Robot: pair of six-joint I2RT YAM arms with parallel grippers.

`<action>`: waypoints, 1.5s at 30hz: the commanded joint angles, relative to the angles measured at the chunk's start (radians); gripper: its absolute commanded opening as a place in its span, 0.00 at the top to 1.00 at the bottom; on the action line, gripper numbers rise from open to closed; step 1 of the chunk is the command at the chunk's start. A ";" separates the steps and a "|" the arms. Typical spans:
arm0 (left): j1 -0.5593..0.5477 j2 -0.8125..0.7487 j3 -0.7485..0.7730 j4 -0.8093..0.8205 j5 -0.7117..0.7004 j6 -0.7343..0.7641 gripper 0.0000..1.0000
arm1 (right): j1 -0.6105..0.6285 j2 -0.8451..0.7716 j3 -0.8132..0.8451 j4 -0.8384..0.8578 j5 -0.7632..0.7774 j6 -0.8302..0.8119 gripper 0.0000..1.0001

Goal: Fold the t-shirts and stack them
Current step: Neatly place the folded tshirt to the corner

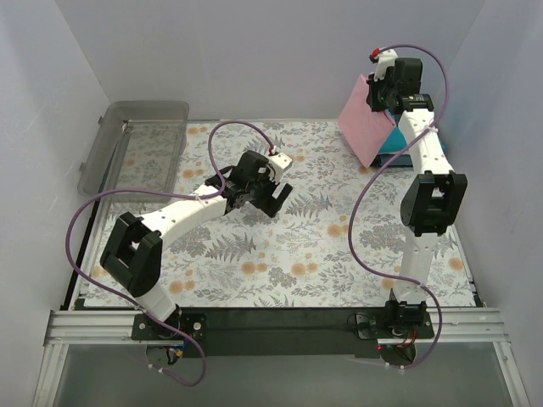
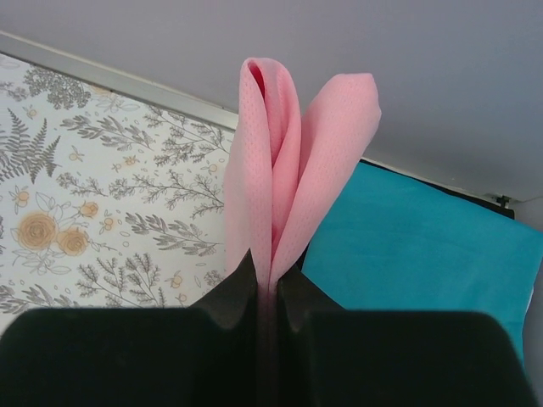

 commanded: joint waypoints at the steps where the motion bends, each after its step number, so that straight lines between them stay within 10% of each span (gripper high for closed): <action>1: 0.000 -0.051 -0.017 0.016 0.009 -0.011 0.14 | 0.002 -0.079 0.074 0.014 -0.019 0.032 0.99; 45: 0.000 -0.028 -0.034 0.004 0.041 -0.015 0.13 | -0.128 0.012 0.134 0.064 0.007 -0.150 0.99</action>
